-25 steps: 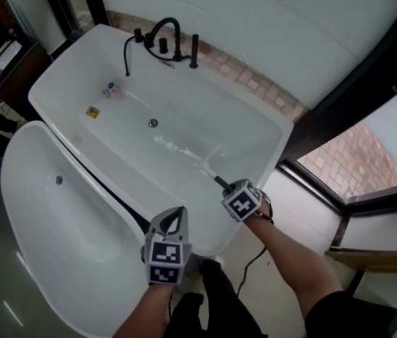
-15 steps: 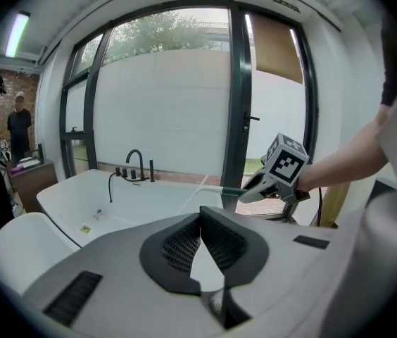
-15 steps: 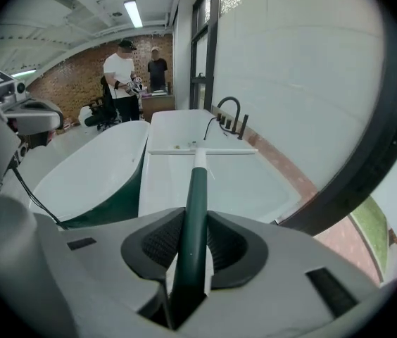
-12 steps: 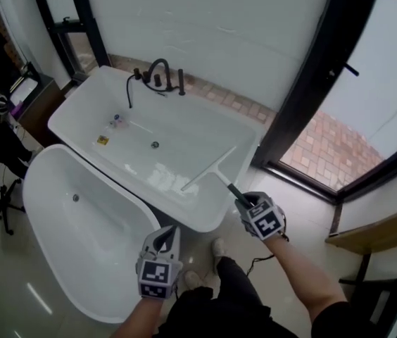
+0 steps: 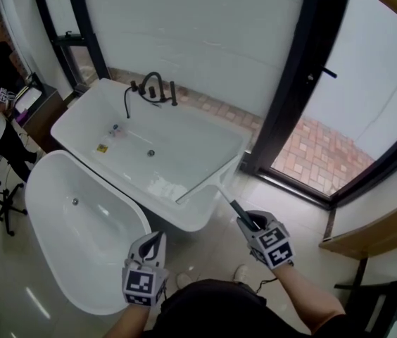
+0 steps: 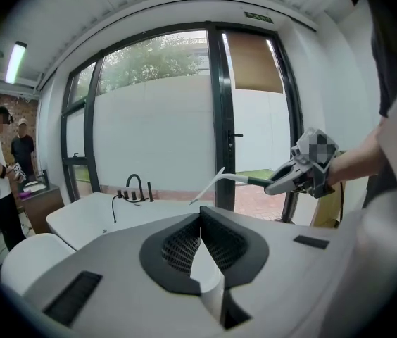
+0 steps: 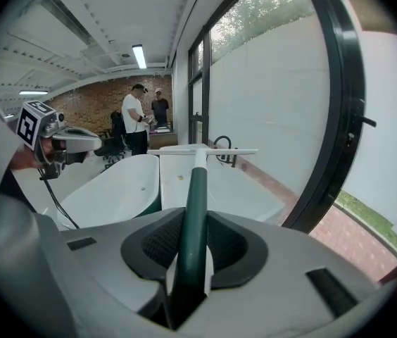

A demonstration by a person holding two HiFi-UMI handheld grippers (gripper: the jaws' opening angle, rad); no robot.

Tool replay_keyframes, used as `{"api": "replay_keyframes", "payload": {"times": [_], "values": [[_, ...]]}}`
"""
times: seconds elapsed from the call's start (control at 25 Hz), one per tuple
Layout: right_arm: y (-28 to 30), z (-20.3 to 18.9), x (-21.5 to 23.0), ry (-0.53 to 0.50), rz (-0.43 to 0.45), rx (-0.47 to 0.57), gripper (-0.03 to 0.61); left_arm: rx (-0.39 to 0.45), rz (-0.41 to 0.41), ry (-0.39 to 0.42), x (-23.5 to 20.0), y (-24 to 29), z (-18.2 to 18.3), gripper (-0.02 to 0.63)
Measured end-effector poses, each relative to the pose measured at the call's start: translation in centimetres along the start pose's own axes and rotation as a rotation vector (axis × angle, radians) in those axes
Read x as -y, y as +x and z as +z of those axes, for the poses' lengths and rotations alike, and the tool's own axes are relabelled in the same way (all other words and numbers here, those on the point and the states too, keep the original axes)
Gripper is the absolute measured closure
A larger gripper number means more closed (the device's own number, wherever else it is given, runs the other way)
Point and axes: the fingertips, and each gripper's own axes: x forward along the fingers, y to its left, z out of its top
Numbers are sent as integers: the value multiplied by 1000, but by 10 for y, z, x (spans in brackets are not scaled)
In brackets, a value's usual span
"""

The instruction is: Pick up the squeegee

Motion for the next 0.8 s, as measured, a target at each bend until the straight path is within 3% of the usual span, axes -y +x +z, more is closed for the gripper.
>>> {"api": "replay_keyframes", "payload": {"times": [0.4, 0.8], "values": [[-58, -4, 57, -34, 47, 106, 470, 59, 123, -14, 51, 13, 20, 621], [-71, 2, 62, -35, 66, 163, 476, 79, 135, 1, 66, 14, 35, 621]]}}
